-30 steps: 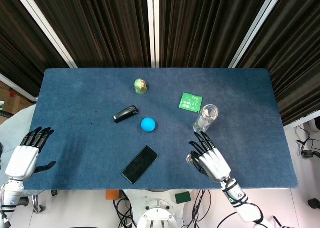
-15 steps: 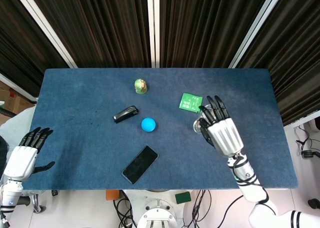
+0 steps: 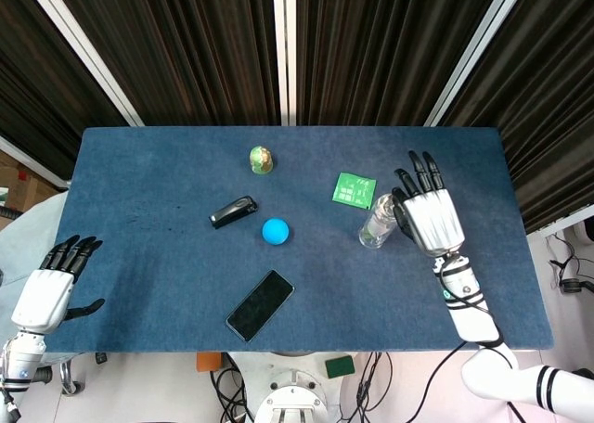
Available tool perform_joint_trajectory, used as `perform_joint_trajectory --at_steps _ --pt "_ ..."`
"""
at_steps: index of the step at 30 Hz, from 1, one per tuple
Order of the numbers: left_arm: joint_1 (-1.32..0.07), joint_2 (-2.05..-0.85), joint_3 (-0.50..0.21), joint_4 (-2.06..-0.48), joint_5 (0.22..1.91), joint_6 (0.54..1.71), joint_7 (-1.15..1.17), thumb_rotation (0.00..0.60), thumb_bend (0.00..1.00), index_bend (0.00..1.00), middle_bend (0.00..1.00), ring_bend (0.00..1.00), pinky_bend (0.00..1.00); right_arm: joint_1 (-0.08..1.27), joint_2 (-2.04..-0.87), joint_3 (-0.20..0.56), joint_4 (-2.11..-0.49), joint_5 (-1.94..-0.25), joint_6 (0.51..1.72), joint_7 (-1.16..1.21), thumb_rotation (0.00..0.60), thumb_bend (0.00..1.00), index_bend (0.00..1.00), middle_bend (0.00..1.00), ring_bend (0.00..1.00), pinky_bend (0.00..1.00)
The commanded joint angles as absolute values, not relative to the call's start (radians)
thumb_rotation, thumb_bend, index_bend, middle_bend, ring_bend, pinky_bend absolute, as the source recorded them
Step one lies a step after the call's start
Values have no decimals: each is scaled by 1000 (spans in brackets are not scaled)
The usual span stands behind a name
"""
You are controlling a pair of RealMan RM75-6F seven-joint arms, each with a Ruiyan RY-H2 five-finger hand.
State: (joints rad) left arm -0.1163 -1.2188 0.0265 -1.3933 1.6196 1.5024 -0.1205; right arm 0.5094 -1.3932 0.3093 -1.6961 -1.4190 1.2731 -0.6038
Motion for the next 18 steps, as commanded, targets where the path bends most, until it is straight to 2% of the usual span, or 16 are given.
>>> perform_joint_trajectory --at_steps 1,18 --pt "-116 -1218 26 -1395 1619 1503 -118 600 19 123 117 43 135 520 -1407 301 -1674 -1420 1279 -591 600 458 699 254 7 61" --pt "-115 -1216 26 -1399 1609 1496 -114 600 18 123 117 43 135 539 -1423 283 -1628 -1386 1292 -559 600 458 699 255 7 60"
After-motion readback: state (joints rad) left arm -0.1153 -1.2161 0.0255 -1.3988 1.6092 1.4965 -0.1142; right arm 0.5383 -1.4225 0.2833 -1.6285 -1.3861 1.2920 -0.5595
